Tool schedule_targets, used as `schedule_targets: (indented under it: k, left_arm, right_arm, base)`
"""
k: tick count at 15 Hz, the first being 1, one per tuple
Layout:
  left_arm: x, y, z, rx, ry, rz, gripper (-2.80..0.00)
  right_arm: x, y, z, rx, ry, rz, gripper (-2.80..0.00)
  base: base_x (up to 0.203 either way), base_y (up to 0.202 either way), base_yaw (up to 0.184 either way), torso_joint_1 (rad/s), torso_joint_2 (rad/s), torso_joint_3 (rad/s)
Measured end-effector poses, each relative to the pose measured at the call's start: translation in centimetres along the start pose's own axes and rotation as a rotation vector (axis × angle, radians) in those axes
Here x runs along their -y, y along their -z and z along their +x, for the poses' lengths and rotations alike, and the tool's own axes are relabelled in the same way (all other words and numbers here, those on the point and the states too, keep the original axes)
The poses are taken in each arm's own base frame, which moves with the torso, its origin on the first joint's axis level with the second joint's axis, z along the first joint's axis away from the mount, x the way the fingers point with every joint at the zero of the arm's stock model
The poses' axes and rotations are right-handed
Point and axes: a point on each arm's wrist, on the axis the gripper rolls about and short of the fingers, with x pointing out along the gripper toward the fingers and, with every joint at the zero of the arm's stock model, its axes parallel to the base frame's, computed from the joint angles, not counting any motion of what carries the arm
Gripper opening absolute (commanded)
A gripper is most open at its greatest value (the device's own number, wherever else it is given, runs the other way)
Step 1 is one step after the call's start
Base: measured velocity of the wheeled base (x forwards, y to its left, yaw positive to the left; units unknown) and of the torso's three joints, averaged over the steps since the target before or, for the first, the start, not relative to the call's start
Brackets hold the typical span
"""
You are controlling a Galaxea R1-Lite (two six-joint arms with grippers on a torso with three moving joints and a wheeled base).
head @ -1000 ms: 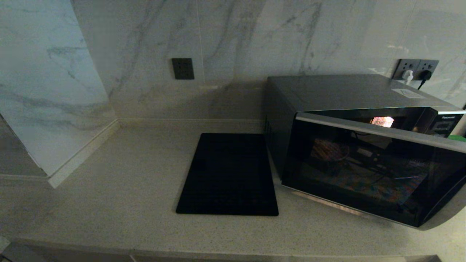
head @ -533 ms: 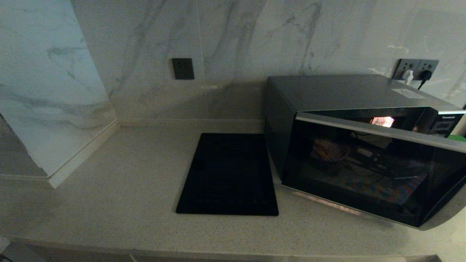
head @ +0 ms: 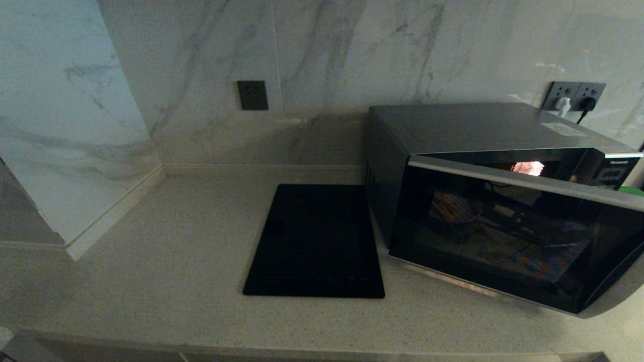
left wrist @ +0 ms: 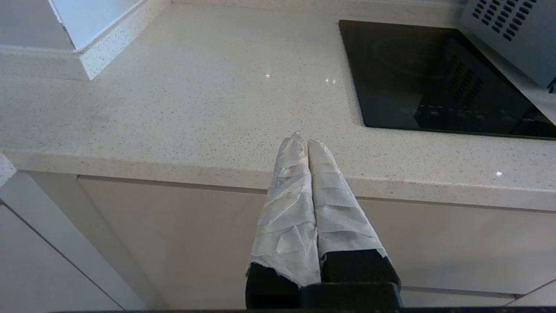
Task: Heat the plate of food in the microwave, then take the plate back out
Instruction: Open the microwave oven
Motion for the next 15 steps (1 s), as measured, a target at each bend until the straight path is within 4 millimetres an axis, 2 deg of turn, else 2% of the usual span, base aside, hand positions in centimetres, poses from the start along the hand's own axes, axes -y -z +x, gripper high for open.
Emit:
schedule_targets:
  k: [1, 3, 6, 10, 12, 15]
  left_arm:
    - [0.0, 0.0, 0.0, 0.000, 0.000, 0.000, -2.80]
    - [0.0, 0.0, 0.0, 0.000, 0.000, 0.000, -2.80]
    - [0.0, 0.0, 0.0, 0.000, 0.000, 0.000, -2.80]
    - [0.0, 0.0, 0.0, 0.000, -0.001, 0.000, -2.80]
    - [0.0, 0.0, 0.0, 0.000, -0.001, 0.000, -2.80]
    - [0.0, 0.0, 0.0, 0.000, 0.000, 0.000, -2.80]
  right_arm:
    - [0.9, 0.5, 0.0, 0.000, -0.006, -0.059, -2.80]
    - [1.0, 1.4, -0.1, 0.002, -0.022, -0.218, -2.80]
    - [-1.7, 0.6, -0.1, 0.004, -0.037, -0.288, -2.80]
    - [-4.8, -2.5, -0.1, 0.001, -0.052, -0.108, -2.80]
    - [-7.2, -2.2, -0.6, -0.005, -0.088, 0.011, -2.80]
    - [-10.7, -0.1, -2.1, -0.019, -0.182, 0.115, -2.80]
  base:
    - [0.000, 0.000, 0.000, 0.000, 0.00, 0.000]
    - [0.000, 0.000, 0.000, 0.000, 0.00, 0.000]
    - [0.000, 0.000, 0.000, 0.000, 0.00, 0.000]
    - [0.000, 0.000, 0.000, 0.000, 0.00, 0.000]
    - [0.000, 0.000, 0.000, 0.000, 0.00, 0.000]
    - [0.000, 0.000, 0.000, 0.000, 0.00, 0.000]
